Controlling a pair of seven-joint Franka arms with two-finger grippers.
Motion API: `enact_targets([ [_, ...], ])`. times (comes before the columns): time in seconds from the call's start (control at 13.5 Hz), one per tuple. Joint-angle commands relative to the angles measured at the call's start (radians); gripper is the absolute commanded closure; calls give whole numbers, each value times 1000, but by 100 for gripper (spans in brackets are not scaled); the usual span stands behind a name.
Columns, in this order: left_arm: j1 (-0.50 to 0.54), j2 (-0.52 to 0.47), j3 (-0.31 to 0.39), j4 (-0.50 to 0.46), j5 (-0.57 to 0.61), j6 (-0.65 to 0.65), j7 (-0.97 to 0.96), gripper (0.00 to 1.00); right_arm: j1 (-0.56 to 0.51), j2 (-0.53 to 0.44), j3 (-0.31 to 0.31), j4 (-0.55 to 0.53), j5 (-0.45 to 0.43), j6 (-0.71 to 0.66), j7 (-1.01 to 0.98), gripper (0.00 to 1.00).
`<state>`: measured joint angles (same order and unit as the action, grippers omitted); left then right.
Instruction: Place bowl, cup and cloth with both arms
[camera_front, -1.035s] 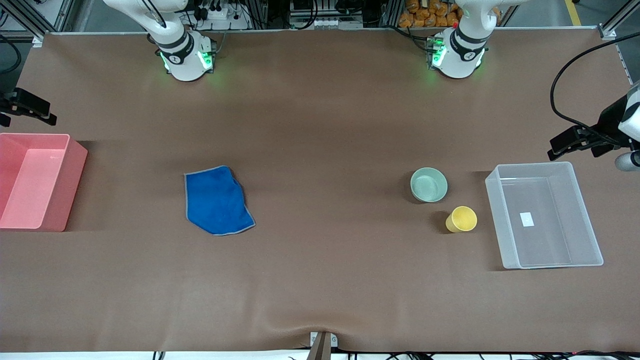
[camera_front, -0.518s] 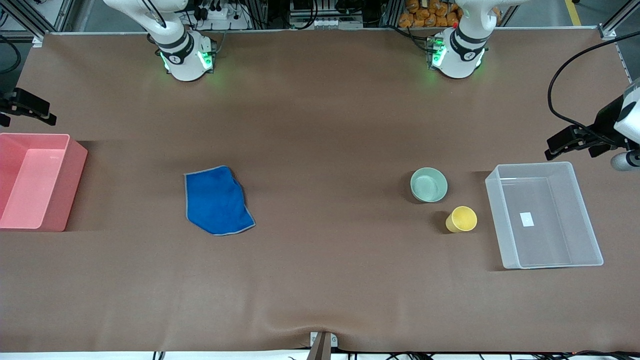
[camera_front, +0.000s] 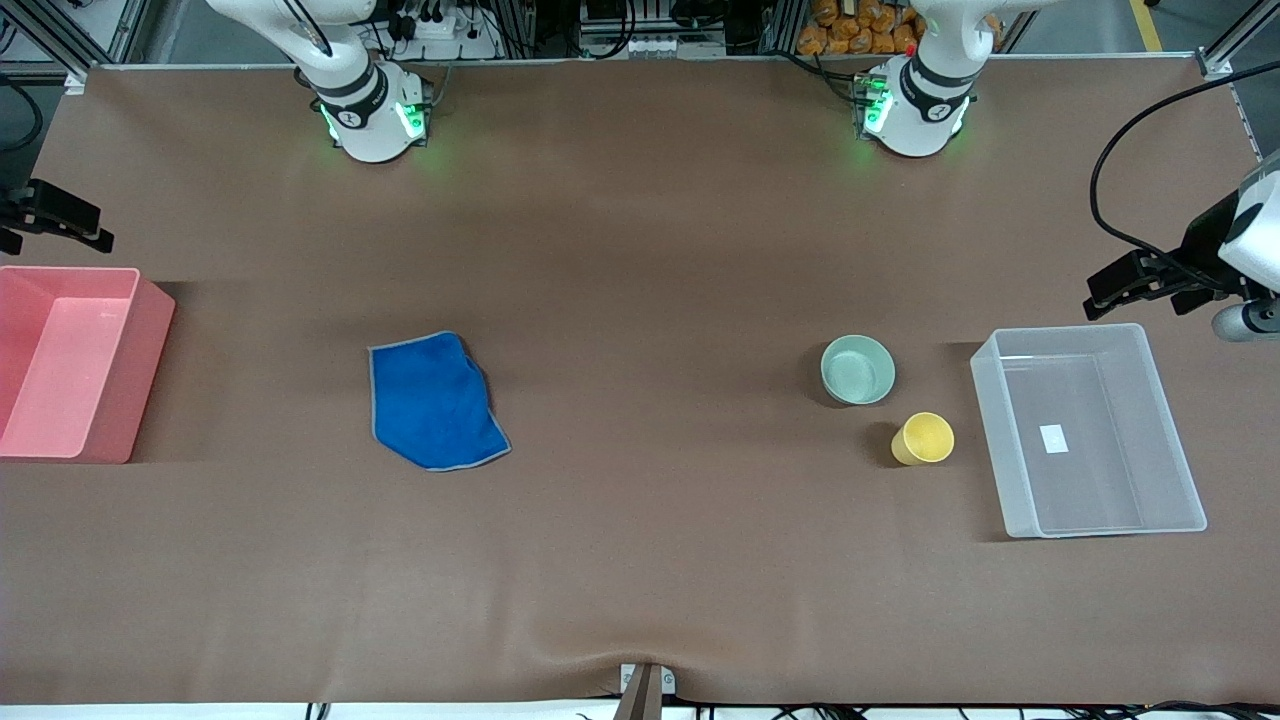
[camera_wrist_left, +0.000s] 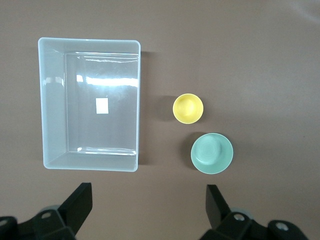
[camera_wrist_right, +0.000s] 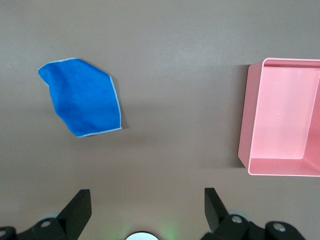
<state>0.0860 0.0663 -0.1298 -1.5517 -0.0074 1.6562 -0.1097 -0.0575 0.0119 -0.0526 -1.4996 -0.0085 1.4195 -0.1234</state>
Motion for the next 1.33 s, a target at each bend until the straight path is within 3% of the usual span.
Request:
enact_targets([
  [0.0, 1, -10, -5, -1, 14, -13, -8, 0, -22, 5, 10, -1, -14, -1, -10, 0],
  [0.59, 3, -8, -5, -2, 14, -13, -7, 0, -56, 46, 8, -7, -13, 0, 28, 0],
  [0.96, 0, -5, -5, -5, 14, -13, -10, 0, -65, 60, 8, -13, -10, 4, 203, 0],
  [1.26, -6, 45, -5, 2, 15, 16, -11, 0, -111, 65, 8, -14, 1, 1, 212, 0],
])
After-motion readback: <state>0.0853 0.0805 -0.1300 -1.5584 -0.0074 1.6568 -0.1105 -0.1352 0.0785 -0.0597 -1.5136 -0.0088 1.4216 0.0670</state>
